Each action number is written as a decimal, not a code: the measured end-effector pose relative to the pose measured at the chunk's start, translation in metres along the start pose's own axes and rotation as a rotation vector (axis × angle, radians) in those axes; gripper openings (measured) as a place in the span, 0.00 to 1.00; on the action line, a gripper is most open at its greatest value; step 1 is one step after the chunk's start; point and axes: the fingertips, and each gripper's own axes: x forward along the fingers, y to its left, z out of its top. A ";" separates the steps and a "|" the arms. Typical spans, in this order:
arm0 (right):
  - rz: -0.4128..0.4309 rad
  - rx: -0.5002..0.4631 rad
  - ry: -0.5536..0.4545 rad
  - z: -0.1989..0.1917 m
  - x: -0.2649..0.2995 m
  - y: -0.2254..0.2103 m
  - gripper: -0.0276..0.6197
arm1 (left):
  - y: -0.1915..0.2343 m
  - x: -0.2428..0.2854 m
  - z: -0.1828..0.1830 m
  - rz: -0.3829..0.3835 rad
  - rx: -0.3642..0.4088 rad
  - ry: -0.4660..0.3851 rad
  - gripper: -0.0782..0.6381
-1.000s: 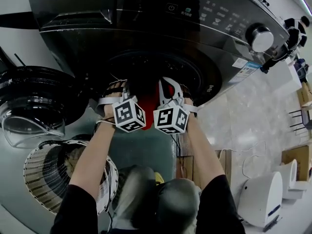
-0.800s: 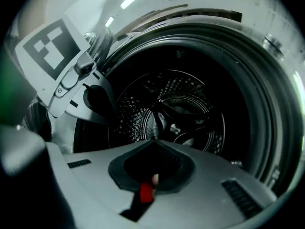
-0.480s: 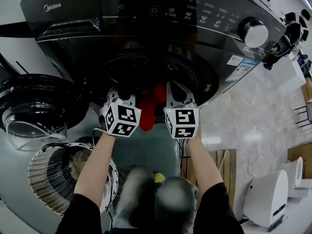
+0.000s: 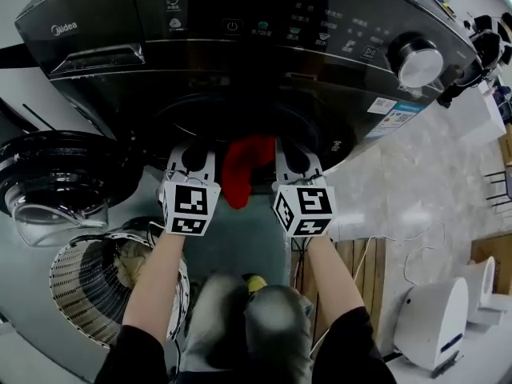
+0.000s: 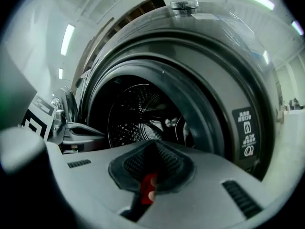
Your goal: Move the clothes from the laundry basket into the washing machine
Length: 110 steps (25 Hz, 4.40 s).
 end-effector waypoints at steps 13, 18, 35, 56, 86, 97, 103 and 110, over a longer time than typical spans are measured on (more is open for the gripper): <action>0.025 0.061 0.059 0.057 -0.046 0.007 0.05 | 0.002 -0.049 0.055 -0.015 -0.087 0.076 0.12; 0.044 0.097 0.077 0.093 -0.066 0.016 0.05 | 0.011 -0.079 0.094 -0.004 -0.101 0.098 0.12; 0.017 0.191 0.085 0.280 -0.151 0.041 0.05 | 0.061 -0.208 0.268 0.030 -0.150 0.080 0.12; -0.177 0.143 0.107 0.443 -0.263 0.061 0.05 | 0.116 -0.332 0.416 0.002 -0.188 0.027 0.12; -0.233 0.129 0.028 0.507 -0.343 0.072 0.05 | 0.124 -0.401 0.474 0.019 -0.208 -0.057 0.12; -0.219 0.100 0.008 0.518 -0.348 0.081 0.05 | 0.129 -0.411 0.479 0.030 -0.201 -0.067 0.12; -0.199 0.078 -0.011 0.525 -0.343 0.086 0.05 | 0.137 -0.414 0.482 0.042 -0.201 -0.070 0.12; -0.189 0.076 -0.013 0.527 -0.342 0.086 0.05 | 0.142 -0.417 0.486 0.059 -0.222 -0.085 0.12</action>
